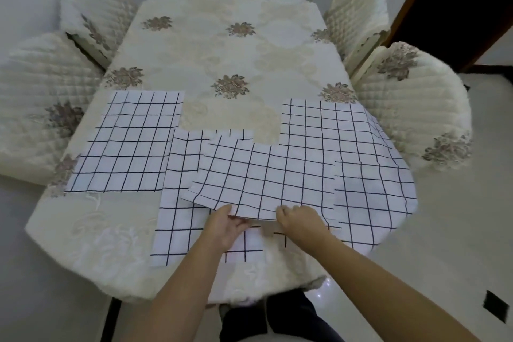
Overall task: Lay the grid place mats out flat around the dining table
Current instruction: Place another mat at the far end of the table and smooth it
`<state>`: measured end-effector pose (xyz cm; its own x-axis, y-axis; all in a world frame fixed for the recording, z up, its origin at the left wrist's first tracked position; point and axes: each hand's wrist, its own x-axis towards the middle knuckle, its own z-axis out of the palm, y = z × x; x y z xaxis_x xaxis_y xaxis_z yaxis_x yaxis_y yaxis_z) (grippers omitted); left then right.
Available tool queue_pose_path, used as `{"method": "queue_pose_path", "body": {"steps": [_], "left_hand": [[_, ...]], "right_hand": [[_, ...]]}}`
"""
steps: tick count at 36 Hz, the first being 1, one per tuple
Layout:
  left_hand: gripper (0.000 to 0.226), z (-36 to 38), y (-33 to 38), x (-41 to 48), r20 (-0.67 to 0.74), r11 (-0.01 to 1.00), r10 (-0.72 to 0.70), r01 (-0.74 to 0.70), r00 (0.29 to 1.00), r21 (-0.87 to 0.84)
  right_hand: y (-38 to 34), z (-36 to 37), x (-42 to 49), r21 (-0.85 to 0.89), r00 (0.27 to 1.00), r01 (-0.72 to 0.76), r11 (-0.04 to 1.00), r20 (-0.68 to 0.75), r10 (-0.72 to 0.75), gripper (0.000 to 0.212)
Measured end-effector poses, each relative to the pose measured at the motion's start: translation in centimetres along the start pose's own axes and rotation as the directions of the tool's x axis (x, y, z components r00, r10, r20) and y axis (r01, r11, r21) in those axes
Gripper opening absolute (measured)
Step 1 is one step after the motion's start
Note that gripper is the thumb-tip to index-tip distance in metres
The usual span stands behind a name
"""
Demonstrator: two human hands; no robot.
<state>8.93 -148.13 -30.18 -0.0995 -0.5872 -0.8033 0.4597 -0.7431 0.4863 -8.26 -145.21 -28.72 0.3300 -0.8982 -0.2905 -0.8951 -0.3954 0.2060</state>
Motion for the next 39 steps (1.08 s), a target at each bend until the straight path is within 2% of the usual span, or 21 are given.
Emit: {"method": "queue_pose_path", "body": {"steps": [3, 6, 9, 11, 12, 15, 18, 22, 26, 28, 32, 39], "left_hand": [[0.029, -0.8, 1.3, 0.2, -0.027, 0.998, 0.029, -0.030, 0.999, -0.054], [0.041, -1.0, 2.6, 0.2, -0.039, 0.994, 0.072, -0.074, 0.997, -0.078], [0.039, 0.1, 3.4, -0.5, -0.043, 0.990, 0.131, -0.133, 0.990, -0.043], [0.038, 1.5, 3.7, -1.4, -0.033, 0.984, 0.174, -0.174, 0.984, -0.021], [0.039, 2.4, 3.7, -1.8, -0.023, 0.980, 0.200, -0.200, 0.980, -0.015], [0.031, 6.0, 3.7, -3.3, 0.014, 0.962, 0.274, -0.274, 0.962, 0.012], [0.018, 10.6, 3.8, -5.1, 0.051, 0.935, 0.352, -0.354, 0.935, 0.022], [0.018, 17.8, 3.0, -7.7, 0.091, 0.855, 0.517, -0.518, 0.851, -0.012], [0.014, 25.0, 0.9, -10.0, 0.093, 0.777, 0.629, -0.623, 0.771, -0.087], [0.014, 28.1, -0.3, -10.8, 0.086, 0.754, 0.656, -0.648, 0.749, -0.108], [0.013, 33.9, -2.5, -11.3, 0.087, 0.727, 0.686, -0.677, 0.722, -0.112], [0.014, 43.1, -4.1, -10.4, 0.125, 0.706, 0.709, -0.699, 0.695, -0.116]], "right_hand": [[1.8, 1.3, -1.1, 0.032, 1.000, -0.017, 0.999, -0.013, 0.018, 0.059], [4.2, 2.2, -2.2, 0.040, 0.990, -0.038, 0.998, -0.132, 0.043, 0.061], [6.7, 1.9, -3.1, 0.069, 0.992, -0.076, 0.995, -0.099, 0.083, 0.076], [8.2, 0.5, -3.7, 0.053, 0.986, -0.145, 0.988, -0.073, 0.148, 0.073], [9.2, -0.5, -4.1, 0.040, 0.982, -0.152, 0.988, -0.108, 0.156, 0.071], [13.0, -1.3, -5.0, 0.118, 0.968, -0.188, 0.975, -0.145, 0.204, 0.052], [17.7, -1.7, -6.0, 0.188, 0.901, -0.236, 0.953, -0.325, 0.287, 0.047], [24.5, -2.7, -8.2, 0.284, 0.781, -0.240, 0.928, -0.511, 0.359, 0.031], [30.8, -4.0, -11.9, 0.379, 0.613, -0.162, 0.911, -0.685, 0.393, 0.014], [33.3, -4.4, -13.8, 0.386, 0.536, -0.133, 0.913, -0.747, 0.394, 0.018], [38.8, -4.4, -17.0, 0.408, 0.461, -0.147, 0.901, -0.778, 0.428, 0.035], [47.3, -3.6, -19.1, 0.431, 0.385, -0.190, 0.882, -0.794, 0.471, 0.033]]}}
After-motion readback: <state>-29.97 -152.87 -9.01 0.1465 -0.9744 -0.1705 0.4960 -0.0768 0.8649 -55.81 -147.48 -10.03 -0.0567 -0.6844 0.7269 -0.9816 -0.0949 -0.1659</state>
